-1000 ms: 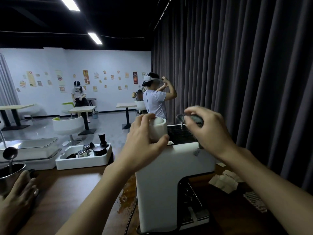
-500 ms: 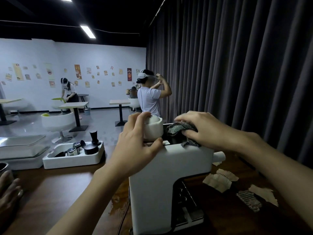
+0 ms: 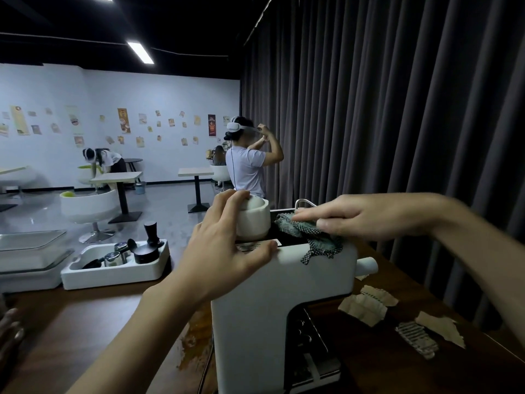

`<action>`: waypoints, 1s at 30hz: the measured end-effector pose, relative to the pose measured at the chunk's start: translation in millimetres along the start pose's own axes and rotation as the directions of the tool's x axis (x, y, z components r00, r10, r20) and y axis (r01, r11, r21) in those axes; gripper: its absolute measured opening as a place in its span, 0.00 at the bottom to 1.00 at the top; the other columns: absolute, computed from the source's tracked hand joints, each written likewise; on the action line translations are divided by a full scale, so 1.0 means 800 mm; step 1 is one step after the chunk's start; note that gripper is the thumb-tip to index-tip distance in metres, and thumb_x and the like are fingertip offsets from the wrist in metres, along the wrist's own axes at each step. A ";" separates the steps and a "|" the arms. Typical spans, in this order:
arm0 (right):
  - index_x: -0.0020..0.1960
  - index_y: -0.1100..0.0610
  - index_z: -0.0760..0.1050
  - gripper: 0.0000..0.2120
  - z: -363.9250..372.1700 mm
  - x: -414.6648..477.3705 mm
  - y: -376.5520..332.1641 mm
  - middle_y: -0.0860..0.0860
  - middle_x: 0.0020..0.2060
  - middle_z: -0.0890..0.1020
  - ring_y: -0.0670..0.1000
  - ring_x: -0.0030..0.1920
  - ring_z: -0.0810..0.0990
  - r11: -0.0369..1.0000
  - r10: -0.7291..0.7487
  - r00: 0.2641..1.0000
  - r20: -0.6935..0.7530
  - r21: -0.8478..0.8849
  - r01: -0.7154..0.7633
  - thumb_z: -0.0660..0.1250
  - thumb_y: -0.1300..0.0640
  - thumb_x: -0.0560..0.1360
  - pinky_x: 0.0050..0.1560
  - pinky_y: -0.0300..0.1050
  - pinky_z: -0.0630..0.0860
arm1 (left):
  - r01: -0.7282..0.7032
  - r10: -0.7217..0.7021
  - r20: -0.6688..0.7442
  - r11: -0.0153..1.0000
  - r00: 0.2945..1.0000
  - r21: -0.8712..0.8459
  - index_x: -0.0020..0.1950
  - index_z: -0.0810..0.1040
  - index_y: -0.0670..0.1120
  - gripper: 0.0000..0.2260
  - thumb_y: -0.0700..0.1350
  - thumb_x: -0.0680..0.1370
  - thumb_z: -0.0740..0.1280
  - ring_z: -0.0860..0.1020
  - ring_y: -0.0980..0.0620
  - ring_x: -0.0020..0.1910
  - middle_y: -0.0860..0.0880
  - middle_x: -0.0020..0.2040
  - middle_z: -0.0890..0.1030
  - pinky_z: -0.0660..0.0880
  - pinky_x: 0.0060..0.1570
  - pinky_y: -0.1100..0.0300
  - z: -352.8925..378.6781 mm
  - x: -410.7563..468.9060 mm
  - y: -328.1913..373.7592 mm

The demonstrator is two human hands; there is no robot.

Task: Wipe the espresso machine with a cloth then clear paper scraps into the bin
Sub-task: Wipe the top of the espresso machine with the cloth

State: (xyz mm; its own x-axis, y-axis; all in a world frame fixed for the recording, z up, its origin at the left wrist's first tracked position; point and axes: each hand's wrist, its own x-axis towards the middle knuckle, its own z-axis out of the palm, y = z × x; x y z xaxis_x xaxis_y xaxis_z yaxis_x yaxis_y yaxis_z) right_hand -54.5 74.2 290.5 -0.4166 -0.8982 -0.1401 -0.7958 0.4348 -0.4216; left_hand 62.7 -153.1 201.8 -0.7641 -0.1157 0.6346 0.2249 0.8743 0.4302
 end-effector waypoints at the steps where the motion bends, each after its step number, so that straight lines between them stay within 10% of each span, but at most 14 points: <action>1: 0.72 0.41 0.66 0.19 0.006 0.006 -0.002 0.30 0.68 0.65 0.20 0.59 0.61 0.998 -0.004 0.999 -0.036 -0.061 0.002 0.57 0.53 0.83 0.63 0.24 0.62 | 0.001 -0.001 0.005 1.000 1.000 -0.001 0.75 0.61 0.55 0.40 0.70 0.67 0.63 0.72 0.48 0.67 0.59 0.73 0.62 0.71 0.64 0.43 0.000 0.000 -0.001; 4: 0.68 0.40 0.72 0.16 0.024 0.020 -0.002 0.37 0.69 0.69 0.39 0.71 0.62 0.951 -0.009 0.961 -0.275 -0.298 -0.077 0.59 0.50 0.82 0.74 0.54 0.51 | 0.006 -0.006 0.013 1.000 1.000 -0.006 0.76 0.60 0.56 0.40 0.71 0.67 0.63 0.72 0.47 0.67 0.59 0.73 0.61 0.71 0.65 0.43 -0.001 -0.001 -0.001; 8: 0.67 0.35 0.69 0.17 0.031 0.016 0.003 0.36 0.64 0.70 0.40 0.66 0.63 0.947 -0.057 0.927 -0.370 -0.313 -0.067 0.61 0.43 0.79 0.67 0.48 0.53 | -0.004 0.005 0.018 1.000 1.000 -0.011 0.76 0.60 0.56 0.39 0.70 0.68 0.63 0.72 0.48 0.66 0.60 0.73 0.60 0.71 0.65 0.43 0.000 -0.003 -0.001; 12: 0.65 0.34 0.71 0.16 0.004 0.003 0.010 0.28 0.60 0.73 0.28 0.61 0.70 0.996 -0.081 0.979 -0.186 0.020 0.086 0.62 0.47 0.80 0.55 0.27 0.71 | -0.011 0.011 0.013 1.000 1.000 -0.018 0.75 0.60 0.57 0.38 0.70 0.69 0.63 0.73 0.48 0.65 0.61 0.73 0.60 0.71 0.64 0.43 0.001 -0.002 -0.004; 15: 0.66 0.35 0.72 0.19 -0.004 0.008 0.018 0.24 0.63 0.68 0.21 0.63 0.62 0.996 -0.079 0.996 -0.043 0.031 0.081 0.63 0.54 0.80 0.53 0.18 0.64 | -0.018 0.019 0.011 1.000 1.000 -0.011 0.75 0.61 0.57 0.38 0.70 0.68 0.63 0.73 0.48 0.64 0.61 0.72 0.60 0.72 0.64 0.43 0.000 -0.001 -0.003; 21: 0.65 0.33 0.71 0.17 0.017 0.035 0.023 0.34 0.69 0.69 0.35 0.72 0.61 0.984 -0.071 0.964 -0.256 -0.176 0.026 0.65 0.45 0.78 0.75 0.50 0.55 | -0.035 0.035 0.029 0.999 0.999 0.009 0.76 0.60 0.56 0.40 0.70 0.68 0.62 0.72 0.52 0.64 0.63 0.73 0.59 0.71 0.64 0.45 -0.007 -0.001 -0.003; 26: 0.61 0.28 0.69 0.16 0.010 0.025 0.021 0.23 0.61 0.66 0.22 0.62 0.60 0.992 -0.080 0.979 -0.187 -0.110 0.060 0.66 0.42 0.77 0.60 0.30 0.61 | -0.047 0.047 0.035 0.999 0.998 0.005 0.77 0.60 0.56 0.39 0.70 0.69 0.62 0.71 0.54 0.65 0.63 0.73 0.58 0.71 0.65 0.45 -0.007 -0.002 -0.004; 30: 0.65 0.36 0.73 0.16 0.017 0.045 0.016 0.37 0.69 0.71 0.39 0.71 0.63 0.982 -0.023 0.947 -0.319 -0.184 -0.038 0.66 0.44 0.77 0.74 0.52 0.56 | -0.047 0.047 0.034 0.999 0.998 0.001 0.76 0.59 0.57 0.39 0.70 0.69 0.62 0.71 0.53 0.64 0.64 0.73 0.59 0.71 0.65 0.44 -0.006 -0.002 -0.004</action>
State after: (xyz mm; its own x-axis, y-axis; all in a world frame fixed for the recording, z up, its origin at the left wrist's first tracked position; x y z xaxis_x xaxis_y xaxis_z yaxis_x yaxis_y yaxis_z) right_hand -73.8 46.5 267.7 -0.5165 -0.8406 0.1633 -0.8467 0.4728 -0.2442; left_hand 66.3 -158.3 202.4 -0.7730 -0.0579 0.6318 0.2604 0.8791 0.3992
